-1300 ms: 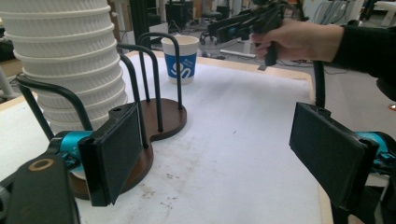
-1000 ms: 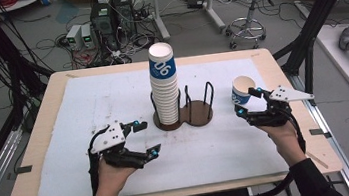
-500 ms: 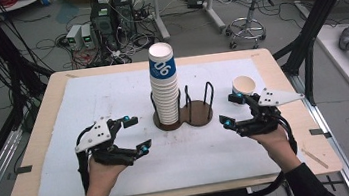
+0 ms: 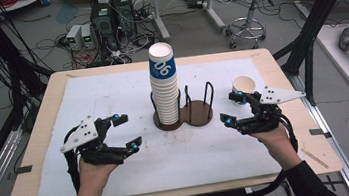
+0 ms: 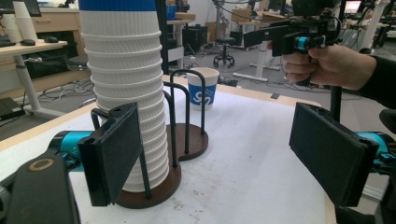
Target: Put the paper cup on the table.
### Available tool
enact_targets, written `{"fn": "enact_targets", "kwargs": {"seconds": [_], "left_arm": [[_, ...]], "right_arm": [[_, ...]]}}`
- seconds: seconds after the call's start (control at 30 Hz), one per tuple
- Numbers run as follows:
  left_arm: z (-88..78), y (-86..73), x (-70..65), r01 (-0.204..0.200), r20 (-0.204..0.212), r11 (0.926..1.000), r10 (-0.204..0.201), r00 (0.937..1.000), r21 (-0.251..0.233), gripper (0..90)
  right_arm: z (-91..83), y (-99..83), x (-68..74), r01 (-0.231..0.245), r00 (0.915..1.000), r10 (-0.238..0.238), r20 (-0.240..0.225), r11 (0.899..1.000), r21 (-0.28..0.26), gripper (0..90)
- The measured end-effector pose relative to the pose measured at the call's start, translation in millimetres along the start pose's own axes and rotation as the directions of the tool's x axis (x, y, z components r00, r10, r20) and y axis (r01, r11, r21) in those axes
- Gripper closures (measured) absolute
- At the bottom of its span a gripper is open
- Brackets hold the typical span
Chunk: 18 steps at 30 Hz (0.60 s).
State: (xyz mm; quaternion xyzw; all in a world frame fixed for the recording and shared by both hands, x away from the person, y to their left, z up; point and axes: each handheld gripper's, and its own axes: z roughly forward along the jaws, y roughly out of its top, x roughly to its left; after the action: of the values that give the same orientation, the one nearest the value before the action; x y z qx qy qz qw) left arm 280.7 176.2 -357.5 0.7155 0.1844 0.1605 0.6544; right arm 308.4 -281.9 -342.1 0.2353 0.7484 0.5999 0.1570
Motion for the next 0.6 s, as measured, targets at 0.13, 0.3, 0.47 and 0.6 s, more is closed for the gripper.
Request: {"fn": "enact_targets", "kwargs": {"seconds": [0.13,0.3,0.47,0.6], "left_arm": [[0.2,0.2,1.2,0.001,-0.007,1.0000,-0.001,1.0000,0.005,17.0],[0.9,0.6,2.4,0.000,-0.001,1.0000,0.000,1.0000,0.004,17.0],[1.6,0.6,3.6,-0.002,-0.001,1.0000,0.002,1.0000,0.006,17.1],[2.5,0.5,4.5,0.001,-0.003,1.0000,-0.001,1.0000,0.006,17.1]], "right_arm": [[0.7,0.4,2.5,0.010,0.9999,-0.010,0.001,1.000,0.017,18.2],[-1.3,0.2,2.9,0.012,0.9999,-0.012,0.010,1.000,0.017,18.2],[-3.2,-0.1,2.0,0.015,0.9994,-0.015,0.030,1.000,0.023,18.2],[-3.0,-0.2,3.1,0.016,0.9994,-0.017,0.030,1.000,0.027,18.1]]}}
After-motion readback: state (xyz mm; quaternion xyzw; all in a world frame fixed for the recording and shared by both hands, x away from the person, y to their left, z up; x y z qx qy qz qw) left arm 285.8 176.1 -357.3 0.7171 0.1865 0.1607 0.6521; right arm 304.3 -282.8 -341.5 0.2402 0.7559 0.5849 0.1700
